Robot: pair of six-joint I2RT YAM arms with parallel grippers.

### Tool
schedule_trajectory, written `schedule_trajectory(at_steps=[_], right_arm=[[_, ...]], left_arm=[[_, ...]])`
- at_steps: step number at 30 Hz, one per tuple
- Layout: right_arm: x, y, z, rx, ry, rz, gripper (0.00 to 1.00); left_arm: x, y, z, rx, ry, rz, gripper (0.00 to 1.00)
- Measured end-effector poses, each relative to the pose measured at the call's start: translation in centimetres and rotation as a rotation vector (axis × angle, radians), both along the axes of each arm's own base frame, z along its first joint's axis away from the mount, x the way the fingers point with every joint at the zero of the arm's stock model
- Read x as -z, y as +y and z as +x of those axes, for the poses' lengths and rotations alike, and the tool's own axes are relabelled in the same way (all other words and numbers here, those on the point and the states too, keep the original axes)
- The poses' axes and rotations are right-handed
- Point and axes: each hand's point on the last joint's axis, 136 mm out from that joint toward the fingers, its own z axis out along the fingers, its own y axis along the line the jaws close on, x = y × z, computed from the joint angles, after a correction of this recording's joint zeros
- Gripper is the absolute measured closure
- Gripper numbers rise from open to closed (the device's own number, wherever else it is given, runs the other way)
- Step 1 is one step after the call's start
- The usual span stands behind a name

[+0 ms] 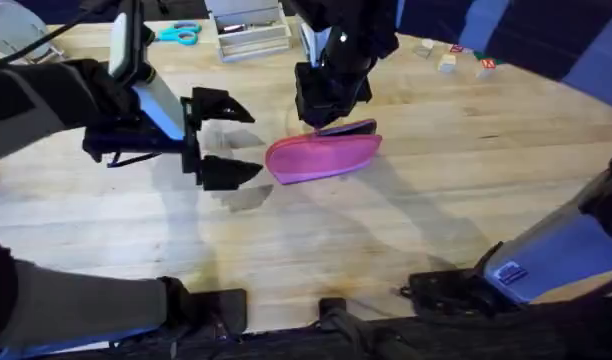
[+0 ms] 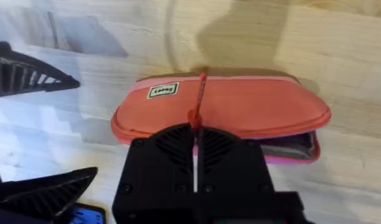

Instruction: Unzip the bag, pick up the pens from the table one at a time and place them inside, then zip the bag closed.

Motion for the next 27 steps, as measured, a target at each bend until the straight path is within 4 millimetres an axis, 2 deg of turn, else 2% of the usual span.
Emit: schedule_trajectory(at_steps=[9,12,16,17,19,20,22,23,27], right_arm=[[0.0,0.0,0.0,0.000,0.000,0.000,0.968],[0.0,0.0,0.0,0.000,0.000,0.000,0.968],[0.0,0.0,0.0,0.000,0.000,0.000,0.968],[0.0,0.0,0.0,0.000,0.000,0.000,0.968],[0.0,0.0,0.0,0.000,-0.001,0.000,0.968],[0.0,0.0,0.0,0.000,-0.001,0.001,0.968],[0.0,0.1,0.1,0.000,-0.004,0.003,0.968],[-0.1,0.1,0.2,-0.002,-0.008,0.006,0.968],[-0.1,-0.2,0.5,-0.003,-0.009,0.009,0.968]], left_arm=[[0.0,-2.0,-0.1,0.076,-0.059,0.008,0.008],[0.0,-3.2,0.4,0.100,-0.086,0.010,0.008],[1.0,-4.4,0.4,0.113,-0.016,0.002,0.024],[1.2,-4.5,0.3,0.115,-0.004,0.001,0.062],[1.5,-4.7,0.2,0.111,0.028,0.001,0.395],[1.5,-4.7,0.2,0.111,0.028,0.001,0.518],[1.5,-4.6,0.2,0.109,0.031,0.002,0.839],[1.6,-4.7,0.3,0.110,0.030,0.009,0.953],[1.6,-4.7,0.3,0.110,0.032,0.009,0.955]])
